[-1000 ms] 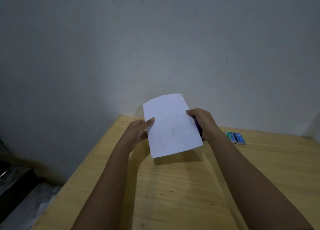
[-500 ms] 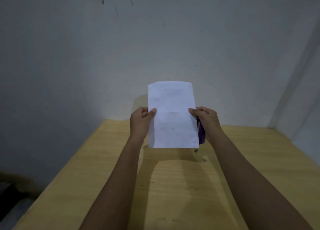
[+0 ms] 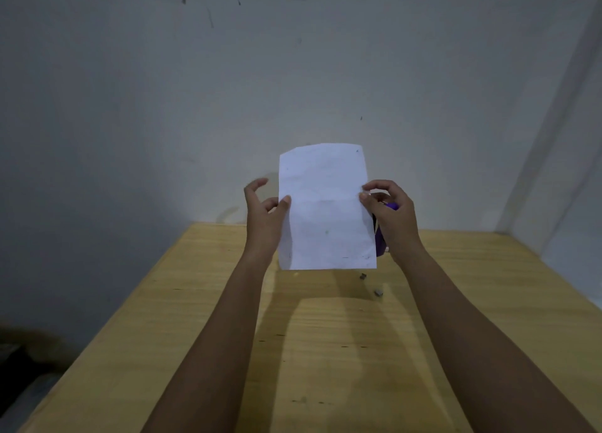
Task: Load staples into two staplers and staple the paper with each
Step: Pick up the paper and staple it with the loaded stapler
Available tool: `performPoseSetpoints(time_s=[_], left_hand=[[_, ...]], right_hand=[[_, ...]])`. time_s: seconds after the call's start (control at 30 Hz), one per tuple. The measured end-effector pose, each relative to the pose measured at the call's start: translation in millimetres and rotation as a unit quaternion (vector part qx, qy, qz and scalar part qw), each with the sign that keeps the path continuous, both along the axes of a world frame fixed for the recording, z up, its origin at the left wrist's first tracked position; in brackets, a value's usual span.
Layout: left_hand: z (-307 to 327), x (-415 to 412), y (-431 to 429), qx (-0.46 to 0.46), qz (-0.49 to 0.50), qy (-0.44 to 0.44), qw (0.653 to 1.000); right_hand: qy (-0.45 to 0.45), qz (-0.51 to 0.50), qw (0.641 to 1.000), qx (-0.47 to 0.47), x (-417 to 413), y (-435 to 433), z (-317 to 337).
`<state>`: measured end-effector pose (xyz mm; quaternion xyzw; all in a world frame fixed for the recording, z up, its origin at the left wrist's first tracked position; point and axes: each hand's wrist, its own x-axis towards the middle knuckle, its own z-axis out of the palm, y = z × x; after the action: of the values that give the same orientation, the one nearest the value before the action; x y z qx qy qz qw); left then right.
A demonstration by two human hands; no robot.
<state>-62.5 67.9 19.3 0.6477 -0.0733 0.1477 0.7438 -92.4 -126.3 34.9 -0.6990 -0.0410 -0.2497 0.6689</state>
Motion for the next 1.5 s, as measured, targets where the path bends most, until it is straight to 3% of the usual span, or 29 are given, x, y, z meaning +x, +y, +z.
performPoseSetpoints(time_s=[0.2, 0.57, 0.77, 1.1, 1.3, 1.5], left_hand=[[1.8, 3.6, 9.5, 0.076, -0.061, -0.030, 0.995], [-7.7, 11.9, 9.2, 0.169, 0.013, -0.050, 0.984], [-3.1, 5.0, 8.1, 0.128, -0.013, -0.024, 0.991], [-5.1, 5.2, 2.4, 0.085, 0.011, -0.015, 0.996], [-12.4, -0.8, 1.8, -0.011, -0.107, 0.089, 0.990], [-25.5, -13.7, -15.3, -0.114, -0.217, 0.109, 0.963]], right_hand=[[0.048, 0.056, 0.996, -0.042, 2.9, -4.2, 1.3], [0.086, 0.025, 0.995, -0.040, 6.4, -9.7, -5.7], [0.139, 0.125, 0.980, -0.074, -0.2, -16.6, -6.3], [0.173, 0.165, 0.966, -0.096, 0.6, -18.4, -9.3], [0.151, 0.070, 0.983, 0.081, 5.5, -18.2, -15.2], [0.152, 0.078, 0.977, 0.126, 4.9, -5.8, -21.2]])
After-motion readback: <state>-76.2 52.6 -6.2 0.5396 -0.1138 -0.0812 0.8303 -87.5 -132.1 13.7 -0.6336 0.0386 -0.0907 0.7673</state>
